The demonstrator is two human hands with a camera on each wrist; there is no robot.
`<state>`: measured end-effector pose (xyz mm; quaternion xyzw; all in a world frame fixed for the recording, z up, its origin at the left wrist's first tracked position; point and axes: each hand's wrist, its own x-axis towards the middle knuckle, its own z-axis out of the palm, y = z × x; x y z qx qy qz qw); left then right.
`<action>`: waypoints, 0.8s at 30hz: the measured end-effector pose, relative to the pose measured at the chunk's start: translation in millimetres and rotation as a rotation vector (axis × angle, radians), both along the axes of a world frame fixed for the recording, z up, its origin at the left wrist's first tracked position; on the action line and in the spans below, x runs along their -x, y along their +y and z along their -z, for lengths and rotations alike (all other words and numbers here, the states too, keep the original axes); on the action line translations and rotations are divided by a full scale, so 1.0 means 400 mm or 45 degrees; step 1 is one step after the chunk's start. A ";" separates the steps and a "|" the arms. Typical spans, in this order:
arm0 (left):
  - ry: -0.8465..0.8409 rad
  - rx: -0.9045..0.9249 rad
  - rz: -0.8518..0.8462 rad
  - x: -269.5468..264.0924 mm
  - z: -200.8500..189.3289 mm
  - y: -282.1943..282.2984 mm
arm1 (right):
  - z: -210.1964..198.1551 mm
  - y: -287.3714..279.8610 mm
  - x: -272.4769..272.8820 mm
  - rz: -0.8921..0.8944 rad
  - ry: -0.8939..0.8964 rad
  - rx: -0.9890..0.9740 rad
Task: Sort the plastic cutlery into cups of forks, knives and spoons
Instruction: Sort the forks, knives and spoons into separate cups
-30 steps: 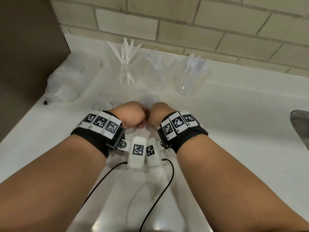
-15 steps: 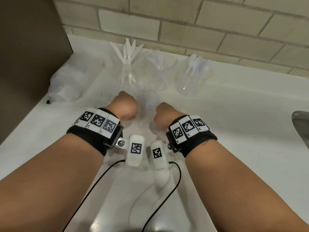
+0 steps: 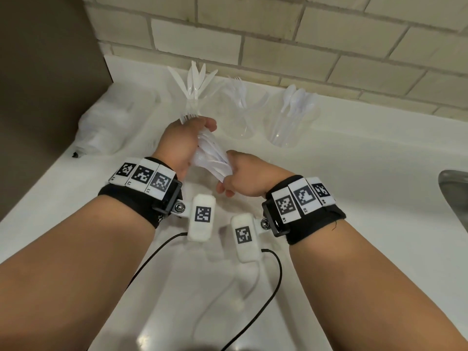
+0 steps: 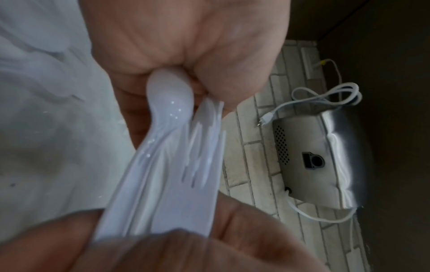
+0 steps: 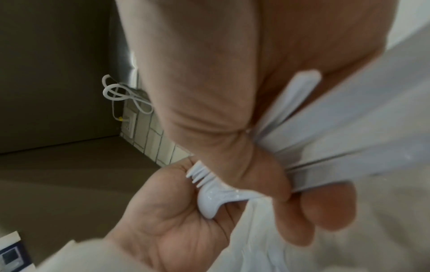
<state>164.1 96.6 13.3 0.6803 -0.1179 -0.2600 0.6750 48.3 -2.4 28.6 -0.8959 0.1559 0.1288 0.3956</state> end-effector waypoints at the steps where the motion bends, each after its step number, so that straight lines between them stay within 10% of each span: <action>1: -0.014 0.008 0.022 0.004 -0.011 0.004 | 0.002 0.000 -0.001 0.008 -0.007 -0.061; 15: -0.464 0.270 0.123 0.020 -0.064 0.005 | 0.038 -0.002 -0.011 0.035 -0.223 -0.673; 24: 0.586 0.293 0.328 0.012 0.001 0.040 | -0.053 -0.031 -0.040 0.353 -1.084 -1.255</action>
